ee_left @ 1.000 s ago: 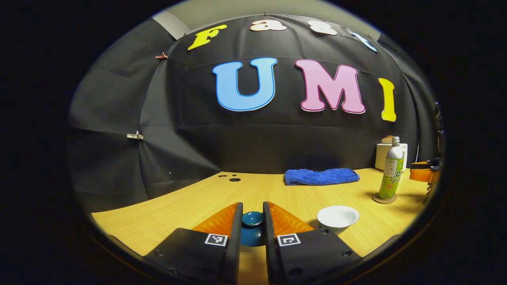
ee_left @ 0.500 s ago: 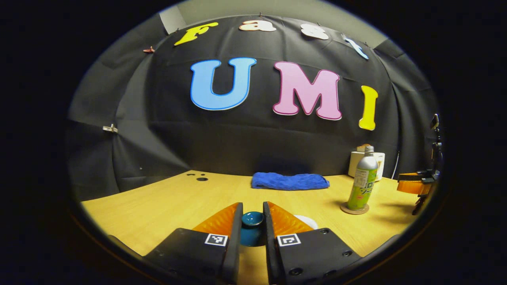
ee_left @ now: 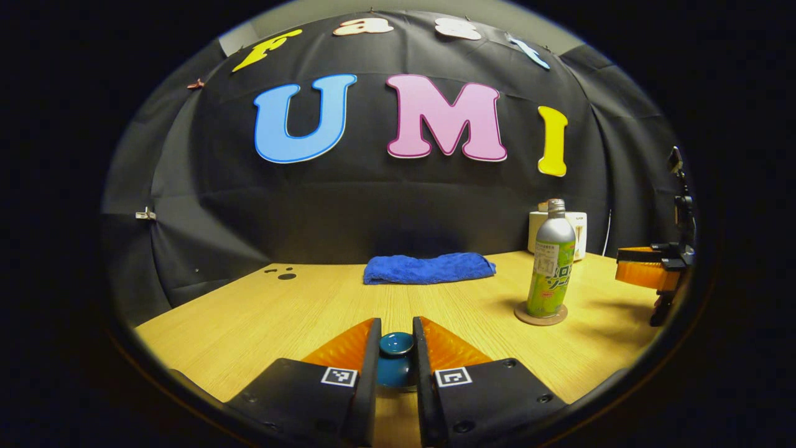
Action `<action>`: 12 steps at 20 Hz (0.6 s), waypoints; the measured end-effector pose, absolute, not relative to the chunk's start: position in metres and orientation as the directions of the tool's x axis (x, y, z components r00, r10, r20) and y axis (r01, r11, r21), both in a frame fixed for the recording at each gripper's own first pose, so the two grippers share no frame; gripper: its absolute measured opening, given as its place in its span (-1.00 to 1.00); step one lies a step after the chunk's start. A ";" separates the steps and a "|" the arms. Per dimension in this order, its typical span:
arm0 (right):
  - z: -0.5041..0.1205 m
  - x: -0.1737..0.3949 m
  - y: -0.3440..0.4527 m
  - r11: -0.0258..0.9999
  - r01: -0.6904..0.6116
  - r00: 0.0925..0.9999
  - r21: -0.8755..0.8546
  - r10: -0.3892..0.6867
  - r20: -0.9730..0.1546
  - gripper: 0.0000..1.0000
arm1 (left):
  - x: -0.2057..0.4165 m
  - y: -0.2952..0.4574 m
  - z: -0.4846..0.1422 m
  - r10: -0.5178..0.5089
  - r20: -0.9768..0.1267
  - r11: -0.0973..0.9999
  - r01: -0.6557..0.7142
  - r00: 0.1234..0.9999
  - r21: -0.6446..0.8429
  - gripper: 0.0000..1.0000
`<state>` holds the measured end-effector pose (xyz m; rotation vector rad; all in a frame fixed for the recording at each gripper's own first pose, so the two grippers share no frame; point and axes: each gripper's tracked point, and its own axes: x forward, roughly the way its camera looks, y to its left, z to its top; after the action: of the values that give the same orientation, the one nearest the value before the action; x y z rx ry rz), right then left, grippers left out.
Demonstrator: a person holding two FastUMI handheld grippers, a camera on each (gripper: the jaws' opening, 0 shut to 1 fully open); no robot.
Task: Open the teacup lid with one hand, grasp the water bottle and pour water into the teacup with the other hand; after pouring, place the water bottle on the coaster and then close the teacup lid.
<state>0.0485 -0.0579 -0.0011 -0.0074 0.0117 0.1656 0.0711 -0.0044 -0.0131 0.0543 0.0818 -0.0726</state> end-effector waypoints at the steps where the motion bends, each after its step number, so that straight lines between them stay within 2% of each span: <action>1: -0.001 0.048 -0.057 0.986 -0.165 0.986 -0.006 0.165 -0.012 0.96 | 0.071 -0.007 -0.012 -0.077 -0.084 0.995 0.082 0.994 0.058 -0.38; 10: -0.001 0.042 -0.051 0.986 -0.165 0.986 -0.006 0.164 -0.012 0.96 | 0.079 -0.019 -0.021 -0.078 -0.139 0.988 0.096 0.987 0.123 -0.38; 11: -0.001 0.041 -0.050 0.986 -0.164 0.986 -0.005 0.164 -0.012 0.96 | 0.080 -0.019 -0.022 -0.072 -0.149 0.988 0.091 0.986 0.125 -0.43; 12: -0.001 0.041 -0.051 0.986 -0.164 0.986 -0.006 0.164 -0.012 0.95 | 0.081 -0.018 -0.024 -0.066 -0.155 0.989 0.085 0.986 0.123 -0.38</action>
<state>0.0413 -0.0507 -0.0009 -0.0066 0.0120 0.1652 0.0808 -0.0176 -0.0236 0.1299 0.1514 -0.0760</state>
